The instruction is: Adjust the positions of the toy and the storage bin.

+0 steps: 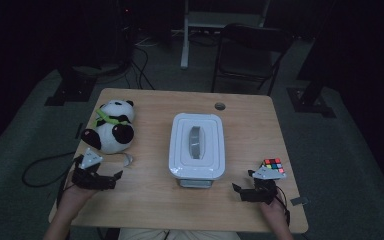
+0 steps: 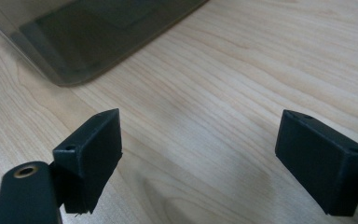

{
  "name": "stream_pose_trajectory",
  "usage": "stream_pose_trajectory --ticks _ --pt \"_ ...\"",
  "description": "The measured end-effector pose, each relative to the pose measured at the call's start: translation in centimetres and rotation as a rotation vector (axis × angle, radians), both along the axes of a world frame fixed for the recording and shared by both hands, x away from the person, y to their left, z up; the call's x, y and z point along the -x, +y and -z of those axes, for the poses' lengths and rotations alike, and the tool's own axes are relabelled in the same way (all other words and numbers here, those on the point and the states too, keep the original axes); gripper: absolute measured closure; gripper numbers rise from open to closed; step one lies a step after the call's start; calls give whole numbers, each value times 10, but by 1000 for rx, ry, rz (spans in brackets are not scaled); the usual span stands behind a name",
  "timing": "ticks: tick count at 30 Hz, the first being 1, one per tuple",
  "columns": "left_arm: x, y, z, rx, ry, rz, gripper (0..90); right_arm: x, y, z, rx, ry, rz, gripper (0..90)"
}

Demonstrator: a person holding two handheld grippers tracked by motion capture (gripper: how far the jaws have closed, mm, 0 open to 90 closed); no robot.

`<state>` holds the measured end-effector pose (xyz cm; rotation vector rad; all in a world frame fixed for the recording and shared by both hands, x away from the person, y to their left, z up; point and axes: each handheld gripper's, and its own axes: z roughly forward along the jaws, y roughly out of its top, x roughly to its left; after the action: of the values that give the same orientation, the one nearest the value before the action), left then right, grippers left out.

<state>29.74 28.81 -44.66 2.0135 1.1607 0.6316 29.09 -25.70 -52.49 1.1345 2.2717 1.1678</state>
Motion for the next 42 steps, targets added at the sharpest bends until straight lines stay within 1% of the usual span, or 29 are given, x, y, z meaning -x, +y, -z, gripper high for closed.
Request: stream_pose_trajectory --ticks 1,2,4,5,7,8,9,10,11,14,16,18,19,20,21,22,24,25,27,28,29,30,31,32,33,35,37,42 --pt "-4 3 -5 12 -8 -17 16 0 1 0 7 8 2 146" --pt "-9 4 -10 25 -11 -22 16 0 1 0 16 12 3 146" --pt "-20 5 -18 42 -31 -37 16 0 2 1 28 15 -2 146" --pt "-25 4 -21 50 -36 -35 16 -1 3 1 32 17 -4 149" --pt "-37 0 -25 47 -48 -37 16 -1 4 1 38 24 -4 163" --pt "-42 -3 -26 51 -51 -29 16 -1 4 1 38 26 -4 163" --pt "-48 -7 -27 54 -47 -30 18 -1 4 1 37 27 -4 163" --pt "-54 -10 -26 57 -45 -30 45 -1 3 1 33 26 -4 163" --pt "-60 -13 -24 59 -37 -30 51 -1 3 1 31 25 -4 163" --pt "-79 -20 -16 55 -20 -57 57 -1 2 1 24 27 -2 163" --pt "-89 -21 -10 66 -5 -83 68 -1 2 1 24 28 -4 163" --pt "-96 -23 -6 60 -1 -103 69 -1 2 1 24 28 -4 163" --pt "-99 -23 -4 66 -2 -110 73 -1 2 1 24 29 -3 163" --pt "-100 -23 -3 64 -9 -112 135 -2 2 1 24 30 -3 163" --pt "-101 -24 -1 65 -14 -122 163 -2 2 1 23 32 -2 164" --pt "-102 -24 0 69 -16 -127 163 -2 2 1 22 32 -1 164" --pt "-104 -27 2 52 -21 -121 170 -2 2 1 23 34 0 164" --pt "-103 -28 4 44 -29 -124 199 -2 2 1 23 35 1 165" --pt "-102 -27 5 40 -38 -124 308 -2 2 1 24 35 3 189" --pt "-101 -27 5 54 -36 -129 333 -2 2 1 26 36 5 190" --pt "-99 -26 5 62 -38 -128 387 -2 2 1 27 36 5 190" --pt "-96 -26 4 58 -42 -122 444 -2 3 1 28 35 4 190" --pt "-94 -26 3 62 -47 -118 522 -2 3 1 30 35 4 190" --pt "-92 -26 3 47 -51 -117 558 -2 3 1 31 36 3 190" --pt "-90 -27 3 43 -54 -115 578 -2 3 1 31 38 2 190" --pt "-86 -25 3 51 -54 -110 608 -3 2 1 28 42 1 190" --pt "-82 -24 3 52 -50 -97 620 -3 2 1 28 41 0 190" --pt "-67 -24 3 34 -37 -43 626 -3 3 2 32 51 -2 191"
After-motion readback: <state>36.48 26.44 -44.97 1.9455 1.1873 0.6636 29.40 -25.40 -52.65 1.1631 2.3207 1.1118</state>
